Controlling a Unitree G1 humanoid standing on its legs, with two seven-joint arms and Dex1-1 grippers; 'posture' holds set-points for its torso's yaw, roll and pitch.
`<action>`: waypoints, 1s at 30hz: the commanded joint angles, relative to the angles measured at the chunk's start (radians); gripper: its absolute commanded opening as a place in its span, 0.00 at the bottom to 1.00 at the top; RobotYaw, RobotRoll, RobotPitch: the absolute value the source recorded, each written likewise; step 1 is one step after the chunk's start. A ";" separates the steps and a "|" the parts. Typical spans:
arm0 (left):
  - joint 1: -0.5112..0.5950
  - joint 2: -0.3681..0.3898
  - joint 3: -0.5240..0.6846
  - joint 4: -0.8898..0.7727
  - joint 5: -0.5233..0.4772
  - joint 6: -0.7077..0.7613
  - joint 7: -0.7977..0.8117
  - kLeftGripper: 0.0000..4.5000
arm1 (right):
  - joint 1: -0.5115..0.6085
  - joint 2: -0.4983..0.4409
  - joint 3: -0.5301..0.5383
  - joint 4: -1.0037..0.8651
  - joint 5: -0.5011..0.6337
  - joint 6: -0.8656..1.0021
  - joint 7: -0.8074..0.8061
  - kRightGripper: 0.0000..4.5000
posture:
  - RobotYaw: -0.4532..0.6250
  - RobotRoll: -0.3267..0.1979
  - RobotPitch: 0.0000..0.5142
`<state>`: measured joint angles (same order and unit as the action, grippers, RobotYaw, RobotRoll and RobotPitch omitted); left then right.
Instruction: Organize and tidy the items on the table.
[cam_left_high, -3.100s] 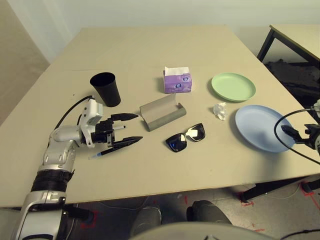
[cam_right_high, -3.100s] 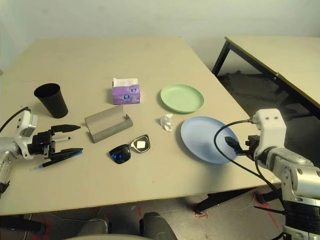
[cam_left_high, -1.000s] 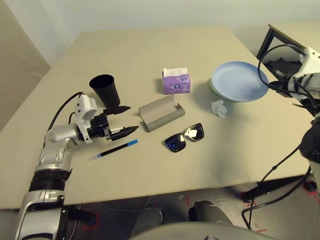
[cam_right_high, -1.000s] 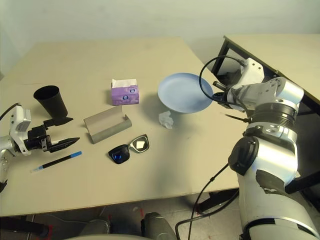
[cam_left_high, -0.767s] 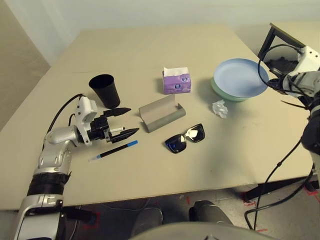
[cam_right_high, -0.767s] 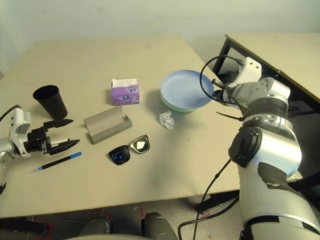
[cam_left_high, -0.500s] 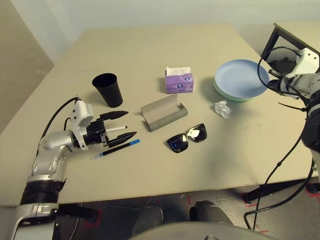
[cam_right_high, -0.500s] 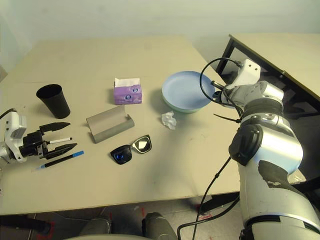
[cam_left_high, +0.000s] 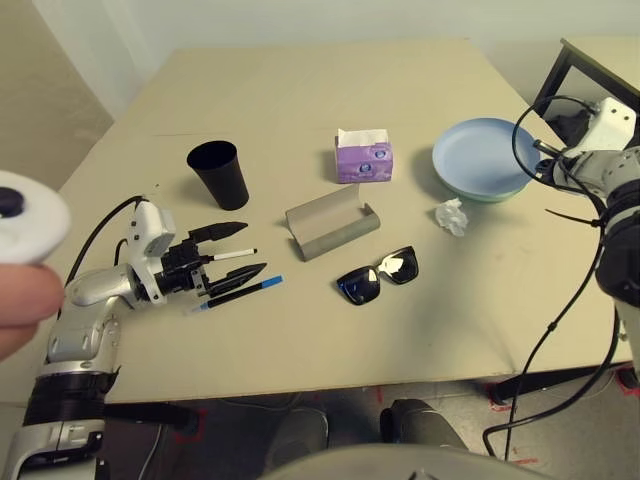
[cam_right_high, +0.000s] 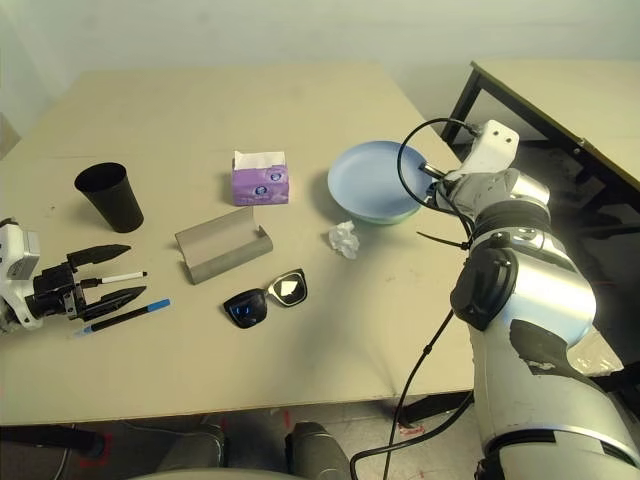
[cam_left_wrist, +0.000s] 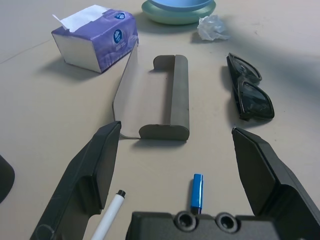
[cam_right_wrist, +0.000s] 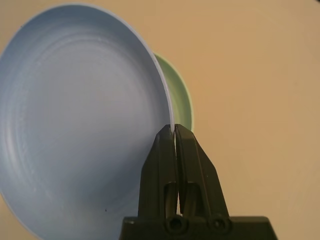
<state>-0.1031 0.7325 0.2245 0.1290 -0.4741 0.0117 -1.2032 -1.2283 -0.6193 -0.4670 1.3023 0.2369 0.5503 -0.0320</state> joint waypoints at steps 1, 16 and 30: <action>0.012 0.013 0.016 -0.015 -0.003 0.011 0.006 1.00 | 0.015 -0.002 -0.028 0.013 0.019 -0.043 -0.031 0.00 | 0.51 0.62 0.16; -0.022 0.008 -0.008 0.004 0.008 0.007 -0.002 1.00 | 0.028 -0.026 0.012 0.006 -0.018 0.022 0.020 0.70 | 0.48 0.62 0.15; -0.084 0.002 -0.079 0.050 0.000 0.030 -0.120 1.00 | 0.216 -0.129 0.417 -0.429 -0.163 0.178 0.655 0.99 | 0.43 0.62 0.12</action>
<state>-0.1806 0.7306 0.1636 0.1642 -0.4726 0.0332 -1.3006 -1.0609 -0.7384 -0.1040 0.9551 0.0882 0.7005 0.5312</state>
